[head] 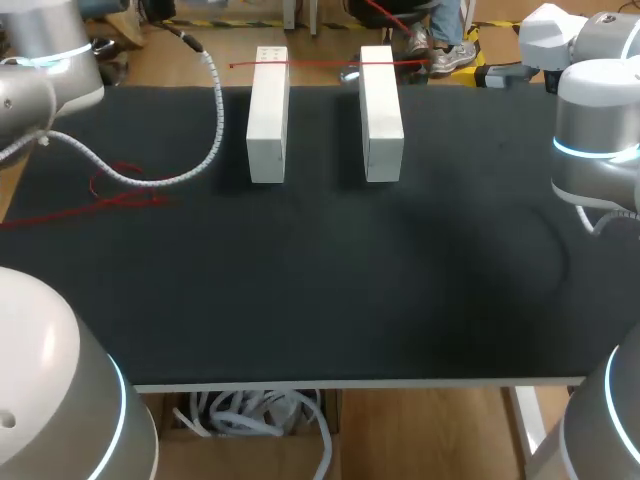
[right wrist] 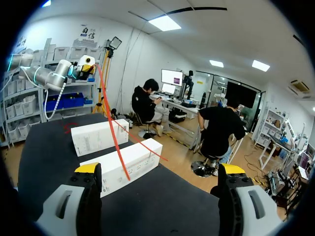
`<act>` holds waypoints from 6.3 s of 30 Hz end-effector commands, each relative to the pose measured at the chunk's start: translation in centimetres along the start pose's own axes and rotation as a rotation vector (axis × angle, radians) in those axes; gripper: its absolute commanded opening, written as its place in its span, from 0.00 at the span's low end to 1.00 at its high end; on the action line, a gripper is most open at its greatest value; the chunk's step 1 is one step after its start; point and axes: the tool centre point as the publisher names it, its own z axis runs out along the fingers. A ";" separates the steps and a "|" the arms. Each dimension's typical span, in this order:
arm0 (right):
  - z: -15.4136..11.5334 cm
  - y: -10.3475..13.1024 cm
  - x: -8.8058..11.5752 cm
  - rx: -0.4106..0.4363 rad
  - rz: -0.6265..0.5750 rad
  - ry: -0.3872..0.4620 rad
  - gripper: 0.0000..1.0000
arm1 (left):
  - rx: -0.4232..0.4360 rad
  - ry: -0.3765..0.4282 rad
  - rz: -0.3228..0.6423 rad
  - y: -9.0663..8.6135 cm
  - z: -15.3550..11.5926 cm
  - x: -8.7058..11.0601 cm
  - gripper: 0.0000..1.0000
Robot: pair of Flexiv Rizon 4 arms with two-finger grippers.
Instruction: Grab the tape and strap the tape.
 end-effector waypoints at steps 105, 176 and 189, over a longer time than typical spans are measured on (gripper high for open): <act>-1.0 3.2 3.1 -0.437 0.926 -0.059 1.00 | 0.090 0.002 0.242 -0.2 1.7 4.3 0.00; 0.5 4.7 5.9 -0.627 1.546 0.114 1.00 | 0.090 0.002 0.242 -0.2 1.7 4.3 0.00; 0.7 5.4 6.2 -0.593 1.583 0.127 1.00 | 0.090 0.002 0.242 -0.2 1.7 4.3 0.00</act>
